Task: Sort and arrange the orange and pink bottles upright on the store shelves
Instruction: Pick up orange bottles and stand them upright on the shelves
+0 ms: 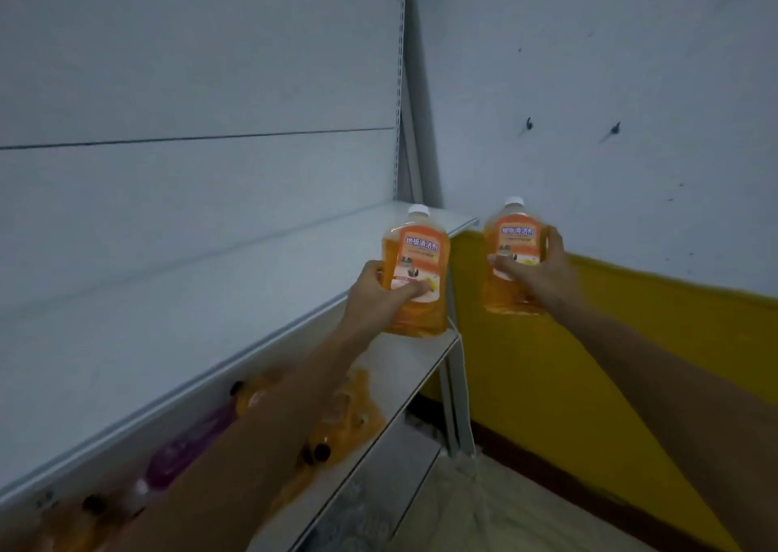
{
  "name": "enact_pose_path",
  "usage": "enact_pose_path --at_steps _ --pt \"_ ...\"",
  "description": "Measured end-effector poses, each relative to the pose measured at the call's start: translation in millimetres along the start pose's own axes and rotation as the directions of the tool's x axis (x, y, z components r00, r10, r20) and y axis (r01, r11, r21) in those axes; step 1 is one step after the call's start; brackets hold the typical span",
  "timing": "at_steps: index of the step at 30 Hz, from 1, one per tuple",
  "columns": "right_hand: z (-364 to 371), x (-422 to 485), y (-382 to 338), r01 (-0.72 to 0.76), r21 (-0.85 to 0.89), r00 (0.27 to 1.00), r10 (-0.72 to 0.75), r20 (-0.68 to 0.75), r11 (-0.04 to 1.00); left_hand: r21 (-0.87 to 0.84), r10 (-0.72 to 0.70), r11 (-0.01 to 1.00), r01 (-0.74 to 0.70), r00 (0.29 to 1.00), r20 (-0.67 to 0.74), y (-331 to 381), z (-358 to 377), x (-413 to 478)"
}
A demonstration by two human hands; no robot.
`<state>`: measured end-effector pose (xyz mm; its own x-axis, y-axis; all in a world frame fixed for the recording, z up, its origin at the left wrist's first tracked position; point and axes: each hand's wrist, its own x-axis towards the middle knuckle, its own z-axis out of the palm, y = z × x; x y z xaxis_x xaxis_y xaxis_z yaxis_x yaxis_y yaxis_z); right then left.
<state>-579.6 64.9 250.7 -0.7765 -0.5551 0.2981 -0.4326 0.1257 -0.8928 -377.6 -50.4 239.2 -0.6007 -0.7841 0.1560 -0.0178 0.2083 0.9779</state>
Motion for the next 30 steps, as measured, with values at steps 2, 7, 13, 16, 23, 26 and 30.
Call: enact_pose_path --at_steps 2,7,13,16,23,26,30 --pt "10 38 -4 0.022 -0.064 1.000 -0.022 0.004 0.998 0.028 0.018 0.999 -0.017 1.000 -0.019 12 3 44" --pt "41 111 -4 0.063 -0.167 0.997 -0.056 0.045 0.984 0.074 0.030 0.997 -0.023 0.995 -0.090 21 1 129" --pt "69 189 21 0.146 -0.280 0.978 -0.095 0.187 0.949 0.048 -0.051 0.997 0.065 0.966 -0.255 6 9 204" --pt "78 245 31 0.156 -0.280 0.964 -0.084 0.254 0.947 0.070 -0.100 0.989 0.131 0.936 -0.336 -4 15 244" --pt "131 379 59 0.153 -0.172 0.903 -0.067 0.425 0.973 0.244 -0.118 0.938 0.245 0.890 -0.440 -20 39 330" --pt "156 423 70 0.086 -0.142 0.855 0.001 0.519 0.986 0.224 -0.173 0.920 0.322 0.845 -0.505 -25 56 360" --pt "184 462 73 0.106 -0.196 0.735 0.057 0.676 0.975 0.140 -0.199 0.913 0.383 0.718 -0.667 -38 78 389"
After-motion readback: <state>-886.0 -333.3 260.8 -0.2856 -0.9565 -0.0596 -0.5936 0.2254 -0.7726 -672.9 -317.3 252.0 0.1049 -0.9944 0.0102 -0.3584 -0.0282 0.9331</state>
